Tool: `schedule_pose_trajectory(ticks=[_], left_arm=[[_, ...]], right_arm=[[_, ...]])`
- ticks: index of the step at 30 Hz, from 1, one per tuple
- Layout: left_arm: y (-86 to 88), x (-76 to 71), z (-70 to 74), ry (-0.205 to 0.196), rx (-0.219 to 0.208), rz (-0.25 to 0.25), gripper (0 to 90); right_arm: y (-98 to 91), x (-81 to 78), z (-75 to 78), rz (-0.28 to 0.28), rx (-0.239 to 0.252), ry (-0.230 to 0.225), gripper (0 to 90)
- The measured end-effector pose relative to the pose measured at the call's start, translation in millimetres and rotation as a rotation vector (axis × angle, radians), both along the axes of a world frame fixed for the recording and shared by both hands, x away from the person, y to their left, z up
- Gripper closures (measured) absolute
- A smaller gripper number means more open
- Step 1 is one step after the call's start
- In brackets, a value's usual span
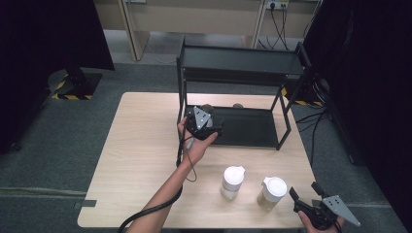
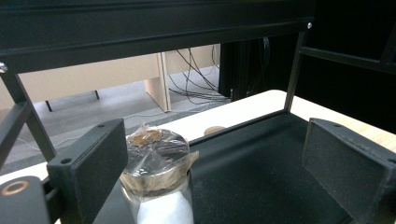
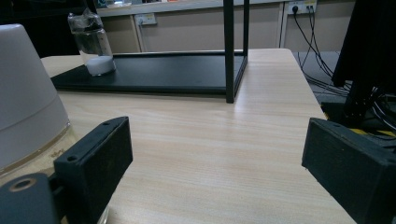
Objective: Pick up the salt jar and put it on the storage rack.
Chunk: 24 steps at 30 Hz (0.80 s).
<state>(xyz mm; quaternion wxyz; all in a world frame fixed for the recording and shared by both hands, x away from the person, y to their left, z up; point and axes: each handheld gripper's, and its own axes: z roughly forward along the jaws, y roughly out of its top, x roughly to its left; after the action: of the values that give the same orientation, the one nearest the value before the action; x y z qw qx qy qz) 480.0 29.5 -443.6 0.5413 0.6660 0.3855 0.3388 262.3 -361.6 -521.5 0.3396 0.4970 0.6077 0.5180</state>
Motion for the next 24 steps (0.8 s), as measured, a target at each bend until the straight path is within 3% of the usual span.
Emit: schedule_pose_trajectory(ticks=[24], left_arm=[[5.6, -35.3, 4.3, -0.012, -0.009, -0.019, 6.3]], right_arm=[[0.0, 0.0, 0.0, -0.002, 0.000, -0.001, 8.7]])
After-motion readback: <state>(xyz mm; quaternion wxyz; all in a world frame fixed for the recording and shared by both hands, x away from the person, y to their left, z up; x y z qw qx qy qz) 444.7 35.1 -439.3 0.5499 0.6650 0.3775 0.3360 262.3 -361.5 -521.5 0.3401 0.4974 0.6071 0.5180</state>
